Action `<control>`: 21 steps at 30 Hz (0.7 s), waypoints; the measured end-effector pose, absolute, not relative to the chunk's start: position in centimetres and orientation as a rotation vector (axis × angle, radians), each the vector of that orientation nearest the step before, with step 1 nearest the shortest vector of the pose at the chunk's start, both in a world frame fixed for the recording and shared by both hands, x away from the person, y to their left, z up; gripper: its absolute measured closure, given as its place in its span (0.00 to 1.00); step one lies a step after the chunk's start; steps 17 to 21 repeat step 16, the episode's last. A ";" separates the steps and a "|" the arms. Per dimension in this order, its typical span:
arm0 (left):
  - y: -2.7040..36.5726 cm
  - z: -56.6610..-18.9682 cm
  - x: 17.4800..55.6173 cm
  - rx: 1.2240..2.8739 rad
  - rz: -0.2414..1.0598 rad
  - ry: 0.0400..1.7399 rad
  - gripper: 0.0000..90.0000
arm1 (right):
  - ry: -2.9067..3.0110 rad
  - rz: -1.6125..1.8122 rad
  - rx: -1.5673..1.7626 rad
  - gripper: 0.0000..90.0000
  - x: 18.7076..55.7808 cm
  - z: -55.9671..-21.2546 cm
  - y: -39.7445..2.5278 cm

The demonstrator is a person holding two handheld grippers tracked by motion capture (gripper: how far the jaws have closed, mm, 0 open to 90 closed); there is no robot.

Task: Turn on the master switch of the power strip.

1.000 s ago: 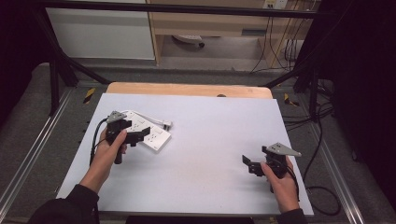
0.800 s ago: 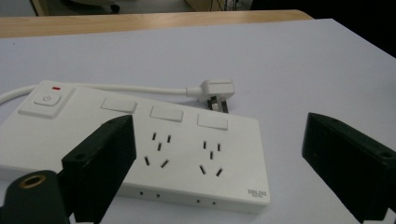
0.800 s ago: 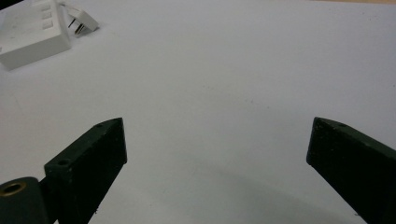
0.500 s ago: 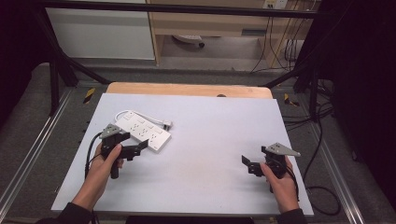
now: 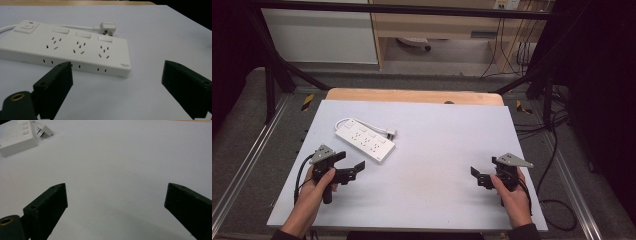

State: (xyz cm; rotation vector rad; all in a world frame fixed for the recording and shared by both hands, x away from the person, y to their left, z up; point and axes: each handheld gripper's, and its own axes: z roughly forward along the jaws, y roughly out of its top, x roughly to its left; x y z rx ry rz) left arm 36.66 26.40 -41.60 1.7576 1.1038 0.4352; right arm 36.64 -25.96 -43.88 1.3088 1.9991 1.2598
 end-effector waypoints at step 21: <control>27.9 -43.4 33.5 1.824 0.444 1.124 0.11 | 2.071 1.105 1.325 0.04 37.2 -45.1 -25.2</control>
